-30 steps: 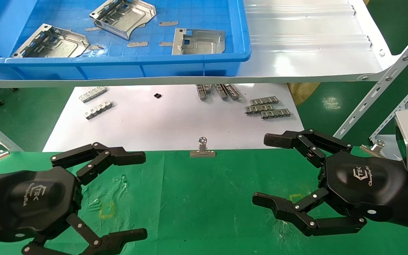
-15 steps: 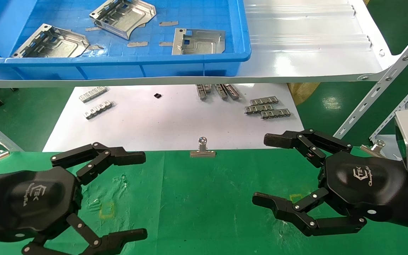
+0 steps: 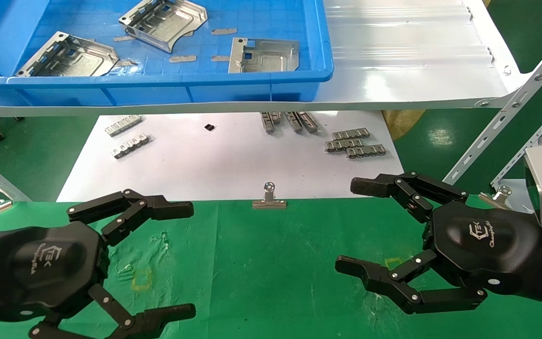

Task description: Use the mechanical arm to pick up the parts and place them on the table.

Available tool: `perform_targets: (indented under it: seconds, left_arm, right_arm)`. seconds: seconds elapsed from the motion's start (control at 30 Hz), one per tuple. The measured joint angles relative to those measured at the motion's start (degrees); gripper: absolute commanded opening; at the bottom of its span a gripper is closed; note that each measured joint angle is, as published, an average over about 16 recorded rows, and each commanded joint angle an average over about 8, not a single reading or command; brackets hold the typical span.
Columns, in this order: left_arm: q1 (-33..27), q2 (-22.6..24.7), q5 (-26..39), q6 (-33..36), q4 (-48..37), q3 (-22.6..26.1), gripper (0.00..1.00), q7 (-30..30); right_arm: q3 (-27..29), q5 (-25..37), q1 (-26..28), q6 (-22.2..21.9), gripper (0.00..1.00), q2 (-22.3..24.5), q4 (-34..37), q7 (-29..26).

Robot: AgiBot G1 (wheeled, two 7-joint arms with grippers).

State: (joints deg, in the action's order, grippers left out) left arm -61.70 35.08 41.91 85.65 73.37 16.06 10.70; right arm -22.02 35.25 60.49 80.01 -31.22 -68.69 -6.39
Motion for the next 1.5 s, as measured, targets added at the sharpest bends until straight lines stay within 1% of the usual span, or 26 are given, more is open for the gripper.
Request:
perform_targets:
  seconds: [1.23, 1.27, 1.5]
  left_arm:
    - [0.0, 0.0, 0.0, 0.0, 0.0, 0.0, 1.0, 0.0]
    - [0.0, 0.0, 0.0, 0.0, 0.0, 0.0, 1.0, 0.0]
    - [0.0, 0.0, 0.0, 0.0, 0.0, 0.0, 1.0, 0.0]
  right_arm:
    - [0.0, 0.0, 0.0, 0.0, 1.0, 0.0, 0.0, 0.0]
    - [0.0, 0.0, 0.0, 0.0, 0.9, 0.0, 0.0, 0.0]
    - [0.0, 0.0, 0.0, 0.0, 0.03, 0.0, 0.0, 0.0]
